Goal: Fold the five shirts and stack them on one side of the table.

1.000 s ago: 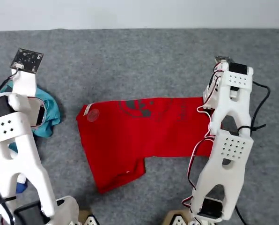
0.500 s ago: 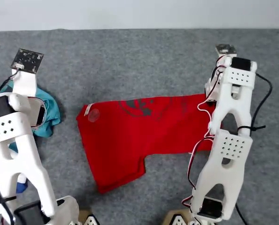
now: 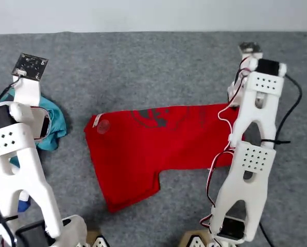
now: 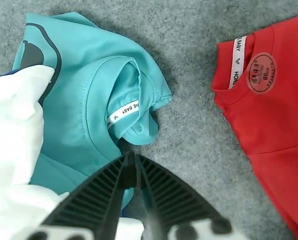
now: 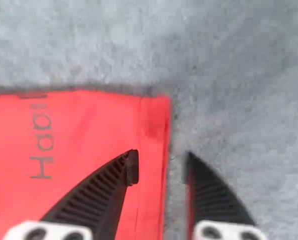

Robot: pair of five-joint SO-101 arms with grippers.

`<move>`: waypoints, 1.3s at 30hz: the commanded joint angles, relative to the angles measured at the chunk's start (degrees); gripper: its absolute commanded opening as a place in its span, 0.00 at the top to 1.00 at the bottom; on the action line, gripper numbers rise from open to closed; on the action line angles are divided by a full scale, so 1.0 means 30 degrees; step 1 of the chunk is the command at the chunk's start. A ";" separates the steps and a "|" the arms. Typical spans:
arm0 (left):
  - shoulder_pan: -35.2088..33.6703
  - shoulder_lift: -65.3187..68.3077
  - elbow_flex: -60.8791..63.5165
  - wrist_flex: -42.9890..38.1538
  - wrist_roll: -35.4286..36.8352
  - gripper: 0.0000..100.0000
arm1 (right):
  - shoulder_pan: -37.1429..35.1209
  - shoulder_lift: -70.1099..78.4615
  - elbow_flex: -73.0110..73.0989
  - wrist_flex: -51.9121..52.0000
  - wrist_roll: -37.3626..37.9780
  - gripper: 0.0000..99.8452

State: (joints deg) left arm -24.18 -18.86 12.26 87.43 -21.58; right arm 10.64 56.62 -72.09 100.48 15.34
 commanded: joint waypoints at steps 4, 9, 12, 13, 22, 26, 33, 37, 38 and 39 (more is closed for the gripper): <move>0.0059 -0.0674 -0.0161 0.0147 -0.0234 1.00 | -0.0718 -0.3912 -0.0498 0.0864 0.2491 0.80; -0.0440 -0.0703 -0.0190 0.0147 -0.0147 1.00 | -0.2154 -0.8015 0.4601 0.0864 0.4806 0.94; -0.1495 -0.0703 -0.0190 0.0147 -0.0117 1.00 | -0.3443 -1.1033 0.8410 0.0864 0.6095 0.99; -0.2022 -0.0703 -0.0190 0.0147 -0.0117 1.00 | -0.3883 -1.2088 0.9641 0.0835 0.6418 0.99; -0.8615 -0.0703 -0.0220 -0.0762 -0.0205 1.00 | -1.0476 -1.9883 2.1597 0.0806 1.0110 0.99; -1.1370 -0.0498 -0.0190 -0.1524 -0.0234 0.99 | -1.4168 -2.2227 2.5817 0.0747 1.0696 0.91; -1.2425 -0.0469 0.0454 -0.1641 -0.2139 0.99 | -1.9560 -2.3487 2.9597 -0.1685 1.0579 0.72; -1.2513 -0.0469 0.0484 -0.1641 -0.2462 0.99 | -2.1612 -2.3487 3.0886 -0.3736 1.0579 0.72; -1.2513 -0.0469 0.0513 -0.1641 -0.2637 0.99 | -2.2051 -2.3487 3.1150 -0.4293 1.0579 0.72; -1.2513 -0.0469 0.0542 -0.1641 -0.2813 0.99 | -2.2432 -2.3487 3.1414 -0.4879 1.0549 0.72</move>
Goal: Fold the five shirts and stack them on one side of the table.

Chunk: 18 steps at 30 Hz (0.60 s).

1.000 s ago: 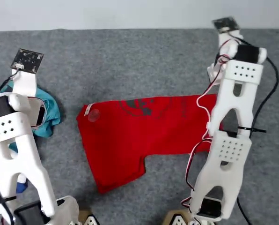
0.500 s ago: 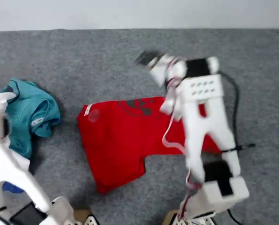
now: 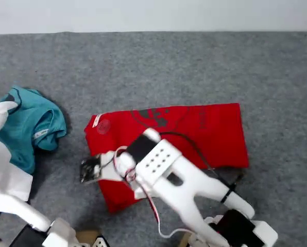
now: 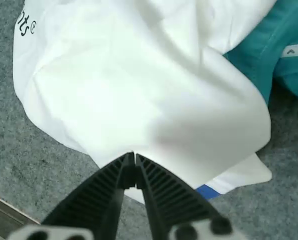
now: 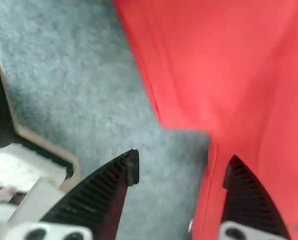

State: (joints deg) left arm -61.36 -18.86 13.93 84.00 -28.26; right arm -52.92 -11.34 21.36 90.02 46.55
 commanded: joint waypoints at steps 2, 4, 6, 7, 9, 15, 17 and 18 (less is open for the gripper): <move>-0.0117 -0.0469 -0.0015 -0.0498 -0.0674 0.99 | -0.1949 -0.0806 0.0791 -0.2564 -0.0527 0.72; -0.0117 -0.0469 -0.0015 -0.0498 -0.0674 0.99 | -0.2535 -0.0806 0.1495 -0.3736 -0.1348 0.72; -0.0117 -0.0469 -0.0015 -0.0498 -0.0645 0.99 | -0.3121 -0.0806 0.2403 -0.4733 -0.1729 0.72; -0.0117 -0.0469 -0.0015 -0.0498 -0.0645 0.99 | -0.3355 -0.0806 0.2842 -0.5172 -0.1729 0.72; -0.0117 -0.0469 -0.0015 -0.0498 -0.0645 0.99 | -0.3678 -0.0806 0.3751 -0.6022 -0.1758 0.72; -0.0117 -0.0469 0.0015 -0.0469 -0.0645 0.99 | -0.3971 -0.0278 0.5363 -0.8337 -0.1758 0.72; -0.0117 -0.0469 0.0015 -0.0469 -0.0645 0.99 | -0.3941 0.0718 0.5392 -0.8923 -0.1758 0.72; -0.0117 -0.0469 0.0015 -0.0440 -0.0645 0.99 | -0.3941 0.1333 0.5392 -0.9245 -0.1758 0.72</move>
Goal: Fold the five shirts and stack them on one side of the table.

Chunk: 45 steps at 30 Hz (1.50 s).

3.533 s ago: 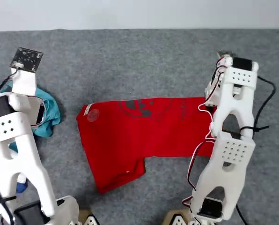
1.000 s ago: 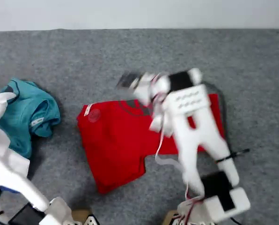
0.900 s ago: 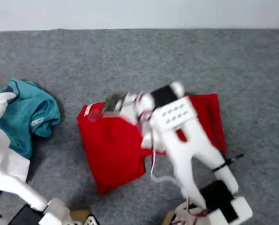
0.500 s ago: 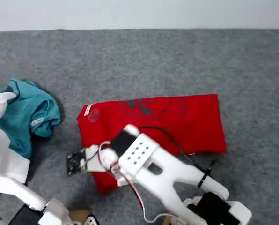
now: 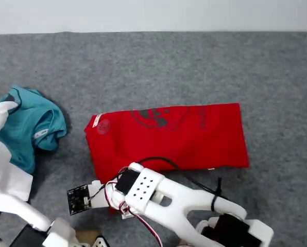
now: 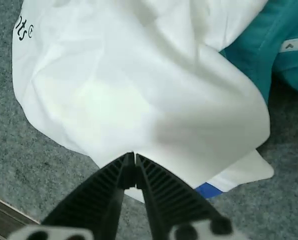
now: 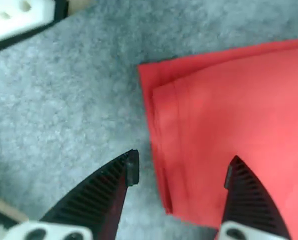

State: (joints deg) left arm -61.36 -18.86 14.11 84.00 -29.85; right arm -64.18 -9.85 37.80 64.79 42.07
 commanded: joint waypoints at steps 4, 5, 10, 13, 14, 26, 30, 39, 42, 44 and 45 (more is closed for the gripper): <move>-0.0117 -0.0469 -0.0044 -0.0352 -0.0088 0.99 | -0.0161 0.3062 -0.0879 -0.1773 -0.0264 0.72; -0.0117 -0.0498 -0.0044 -0.0352 -0.0088 0.99 | -0.0161 0.3531 -0.1319 -0.1773 -0.0264 0.72; -0.0117 -0.0498 -0.0044 -0.0352 -0.0088 0.99 | -0.0161 0.5524 -0.3048 -0.1714 -0.0234 0.79; -0.0117 -0.0527 -0.0044 -0.0352 -0.0088 0.99 | -0.0161 0.6256 -0.4015 -0.1626 -0.0205 0.93; -0.0117 -0.0527 -0.0044 -0.0352 -0.0088 0.99 | -0.0132 0.6374 -0.4278 -0.1597 -0.0205 0.97; 0.0000 -0.0498 -0.0044 -0.0410 -0.0088 0.99 | 0.3238 0.6403 -0.9817 0.2359 -0.0088 0.99; 0.0000 -0.0498 -0.0044 -0.0440 -0.0088 0.99 | 0.4762 0.6637 -1.2190 0.2535 0.0791 0.99; 0.0000 -0.0498 -0.0044 -0.0440 -0.0147 0.99 | 0.6549 1.0418 -1.6879 0.2476 0.1319 0.98; 0.0000 -0.0498 -0.0044 -0.0381 -0.0176 0.99 | 0.7018 1.2000 -1.8520 0.2476 0.1319 0.96; 0.0000 -0.0498 -0.0044 -0.0381 -0.0176 0.99 | 0.7487 1.2850 -1.9311 0.2476 0.1319 0.90; 0.0000 -0.0498 -0.0044 -0.0381 -0.0176 0.99 | 0.7751 1.3201 -1.9634 0.2476 0.1289 0.87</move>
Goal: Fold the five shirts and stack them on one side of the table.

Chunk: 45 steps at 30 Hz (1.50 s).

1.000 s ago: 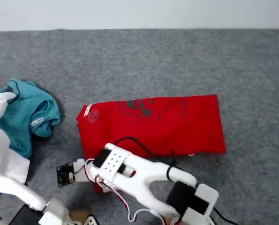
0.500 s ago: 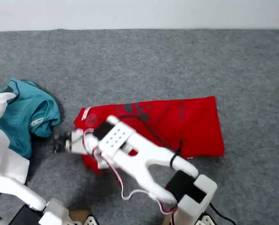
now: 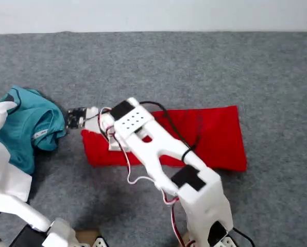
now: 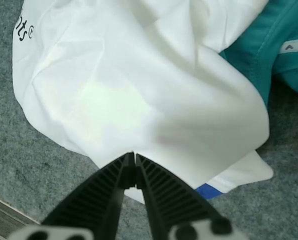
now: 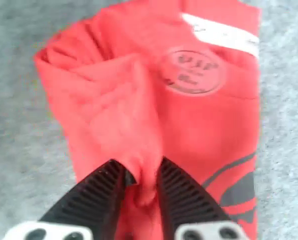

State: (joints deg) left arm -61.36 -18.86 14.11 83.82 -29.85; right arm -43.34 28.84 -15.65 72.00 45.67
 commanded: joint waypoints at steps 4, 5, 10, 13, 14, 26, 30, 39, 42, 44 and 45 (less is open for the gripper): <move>0.0000 -0.0498 -0.0044 -0.0293 -0.0176 0.99 | 0.1773 0.0777 -0.2784 0.0220 -0.1026 0.81; 0.0000 -0.0498 -0.0044 -0.0293 -0.0176 0.99 | 0.1919 0.0777 -0.3048 0.0542 -0.1055 0.80; 0.0000 -0.0498 -0.0044 -0.0293 -0.0176 0.99 | 0.2300 0.0718 -0.4806 0.3092 -0.1114 0.81; 0.0000 -0.0498 -0.0044 -0.0293 -0.0176 0.99 | 0.2095 0.0777 -0.6388 0.4791 -0.1143 0.84; 0.0029 -0.0498 -0.0015 -0.0293 -0.0176 0.99 | 0.1890 0.0835 -0.6740 0.4967 -0.1143 0.87; 0.0645 -0.0703 0.0777 -0.0293 -0.0176 0.99 | 0.2476 0.4703 -0.6828 0.5905 -0.1172 0.99; 0.0733 -0.0703 0.0454 0.0264 -0.0176 0.99 | 0.2623 0.4322 -0.6974 0.6872 -0.1700 0.99; 0.0762 -0.0703 -0.0689 0.1963 -0.0176 0.99 | 0.2945 0.0044 -0.7678 0.7956 -0.3634 0.99; 0.0762 -0.0703 -0.0718 0.2930 -0.0176 0.99 | 0.4264 -0.0718 -0.7648 0.9919 -0.5480 0.99; 0.0762 -0.0703 -0.0894 0.3604 -0.0176 0.99 | 0.5817 -0.1099 -0.7443 1.0388 -0.7238 0.99; 0.0762 -0.0703 -0.1187 0.3956 -0.0176 0.99 | 0.6813 -0.1421 -0.7238 1.0388 -0.8176 0.99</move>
State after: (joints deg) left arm -59.52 -18.86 13.58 92.70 -29.85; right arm -30.07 29.98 -36.13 100.48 28.18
